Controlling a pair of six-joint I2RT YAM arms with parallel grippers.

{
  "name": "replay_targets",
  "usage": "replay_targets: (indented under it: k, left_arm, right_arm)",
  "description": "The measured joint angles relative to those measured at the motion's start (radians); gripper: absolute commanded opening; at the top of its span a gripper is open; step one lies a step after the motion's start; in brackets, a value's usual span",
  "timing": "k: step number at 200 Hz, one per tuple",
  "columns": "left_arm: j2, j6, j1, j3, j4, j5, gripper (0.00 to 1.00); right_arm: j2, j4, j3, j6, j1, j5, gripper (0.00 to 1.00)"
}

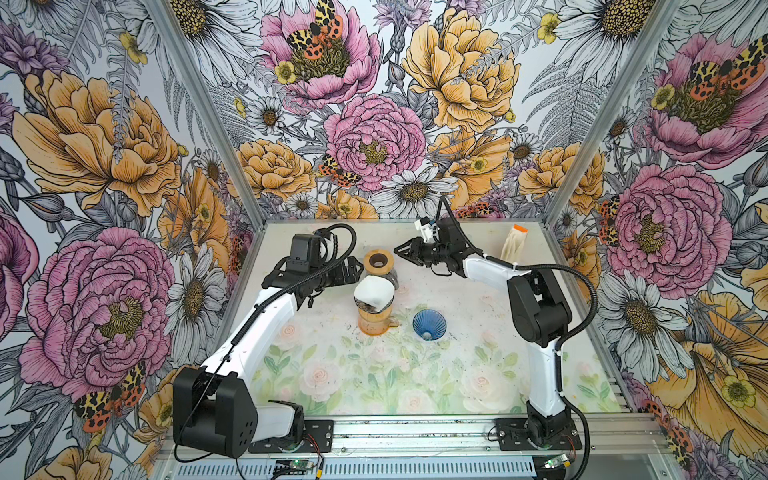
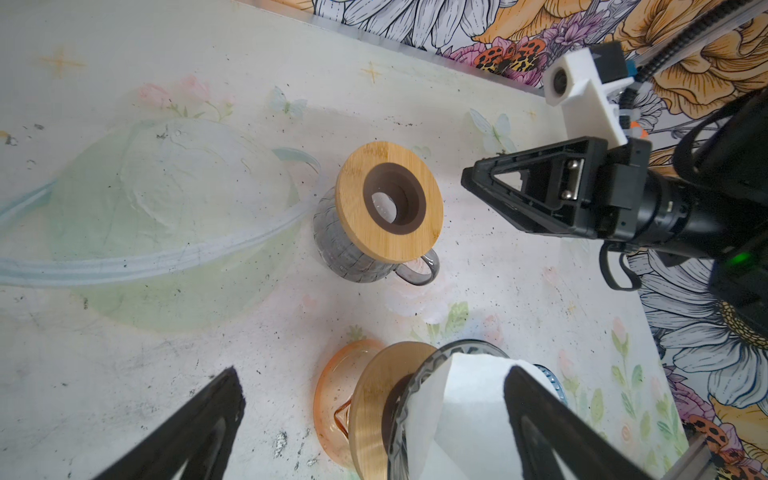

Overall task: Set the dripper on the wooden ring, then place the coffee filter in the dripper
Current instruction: 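Open the right gripper and draw it back from the ring, then lower the right gripper onto the blue ribbed cone dripper and grasp it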

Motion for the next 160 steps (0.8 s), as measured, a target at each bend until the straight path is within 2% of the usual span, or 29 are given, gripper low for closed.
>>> replay_targets:
  k: [67,116,160]
  left_arm:
    - [-0.013,0.029,0.007,0.038,-0.016,-0.007,0.99]
    - [-0.04,0.056,0.062,0.038,-0.035,-0.008,0.99]
    - [-0.05,0.06,0.088,0.037,-0.038,-0.007,0.99]
  right_arm:
    - [-0.224,-0.246,-0.075,-0.189,-0.013,0.078,0.41]
    - [-0.361,-0.547,-0.1,-0.36,-0.013,0.228,0.43]
    - [-0.439,-0.765,-0.152,-0.452,-0.013,0.344,0.47]
